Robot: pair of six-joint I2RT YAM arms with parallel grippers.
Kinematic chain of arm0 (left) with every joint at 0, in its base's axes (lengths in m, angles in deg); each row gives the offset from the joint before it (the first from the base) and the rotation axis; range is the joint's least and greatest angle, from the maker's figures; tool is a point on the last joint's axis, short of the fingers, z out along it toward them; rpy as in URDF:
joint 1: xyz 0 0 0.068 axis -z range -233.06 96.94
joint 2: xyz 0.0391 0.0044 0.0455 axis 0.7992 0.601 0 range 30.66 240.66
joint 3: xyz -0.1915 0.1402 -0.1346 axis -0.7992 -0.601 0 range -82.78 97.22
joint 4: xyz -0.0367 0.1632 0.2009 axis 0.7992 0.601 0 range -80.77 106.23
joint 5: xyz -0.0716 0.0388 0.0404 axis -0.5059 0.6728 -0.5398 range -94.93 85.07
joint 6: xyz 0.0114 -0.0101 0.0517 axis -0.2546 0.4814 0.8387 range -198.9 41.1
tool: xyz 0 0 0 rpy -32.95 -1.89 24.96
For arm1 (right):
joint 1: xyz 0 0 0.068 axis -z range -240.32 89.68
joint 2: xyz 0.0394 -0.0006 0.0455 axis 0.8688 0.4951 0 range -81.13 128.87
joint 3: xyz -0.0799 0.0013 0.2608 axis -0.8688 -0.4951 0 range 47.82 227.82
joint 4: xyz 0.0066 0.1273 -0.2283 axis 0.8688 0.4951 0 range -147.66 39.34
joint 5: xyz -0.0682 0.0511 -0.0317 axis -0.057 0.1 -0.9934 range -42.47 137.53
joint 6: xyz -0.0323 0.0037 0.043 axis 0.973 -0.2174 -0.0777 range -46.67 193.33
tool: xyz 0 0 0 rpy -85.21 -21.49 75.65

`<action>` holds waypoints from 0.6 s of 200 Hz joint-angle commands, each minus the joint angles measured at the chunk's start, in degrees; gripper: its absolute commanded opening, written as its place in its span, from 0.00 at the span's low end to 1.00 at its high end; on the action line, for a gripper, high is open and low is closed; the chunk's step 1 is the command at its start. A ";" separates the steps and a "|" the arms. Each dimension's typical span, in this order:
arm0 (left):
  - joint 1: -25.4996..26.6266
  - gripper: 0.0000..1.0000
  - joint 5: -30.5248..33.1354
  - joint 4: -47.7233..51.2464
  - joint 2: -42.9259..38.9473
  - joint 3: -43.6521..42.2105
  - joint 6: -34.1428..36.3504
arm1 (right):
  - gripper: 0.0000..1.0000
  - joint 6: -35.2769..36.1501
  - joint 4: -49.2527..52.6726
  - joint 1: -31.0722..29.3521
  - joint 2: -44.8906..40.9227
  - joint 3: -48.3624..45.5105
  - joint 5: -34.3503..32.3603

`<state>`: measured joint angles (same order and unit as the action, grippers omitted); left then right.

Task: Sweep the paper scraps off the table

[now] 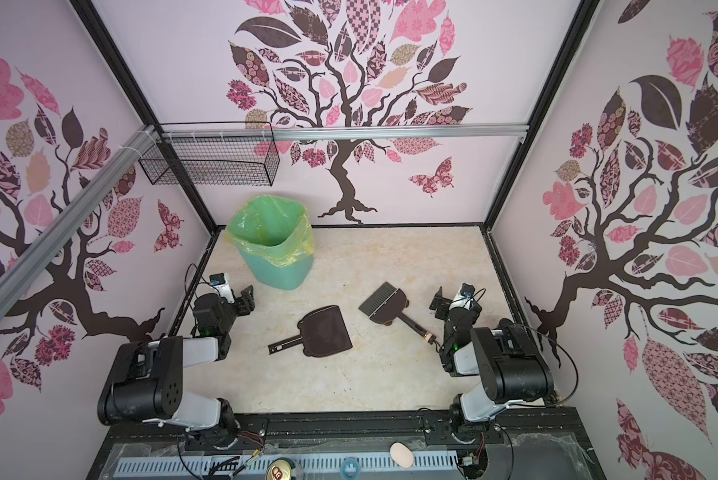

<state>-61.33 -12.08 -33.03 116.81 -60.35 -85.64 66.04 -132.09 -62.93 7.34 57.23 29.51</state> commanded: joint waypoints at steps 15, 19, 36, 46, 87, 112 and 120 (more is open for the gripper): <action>1.41 0.77 0.30 -7.46 -0.33 -1.93 2.63 | 0.99 0.35 0.38 -0.21 -0.57 1.67 -0.79; 2.35 0.78 1.70 -9.90 0.41 -3.10 3.27 | 1.00 0.35 0.55 -0.26 -0.58 1.80 -0.79; 3.09 0.79 1.71 -17.42 5.18 -3.19 3.51 | 1.00 0.43 2.64 -0.28 -0.40 2.94 -0.66; 3.63 0.79 3.87 -6.51 1.91 -0.92 3.91 | 1.00 0.58 4.04 -0.25 -0.31 3.81 -0.48; 5.55 0.96 7.03 -8.64 3.93 -0.28 5.01 | 0.99 1.46 7.51 -0.87 0.37 6.08 -0.18; 5.57 0.97 7.19 -6.34 3.15 0.18 5.20 | 1.00 1.61 7.47 -1.01 0.48 6.15 -0.44; 5.55 0.97 7.16 -7.58 3.43 -0.16 5.16 | 1.00 1.64 7.49 -1.01 0.40 6.15 -0.41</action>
<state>-55.91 -6.20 -39.98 120.28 -61.68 -81.25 66.98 -125.97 -63.59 7.40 62.38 29.53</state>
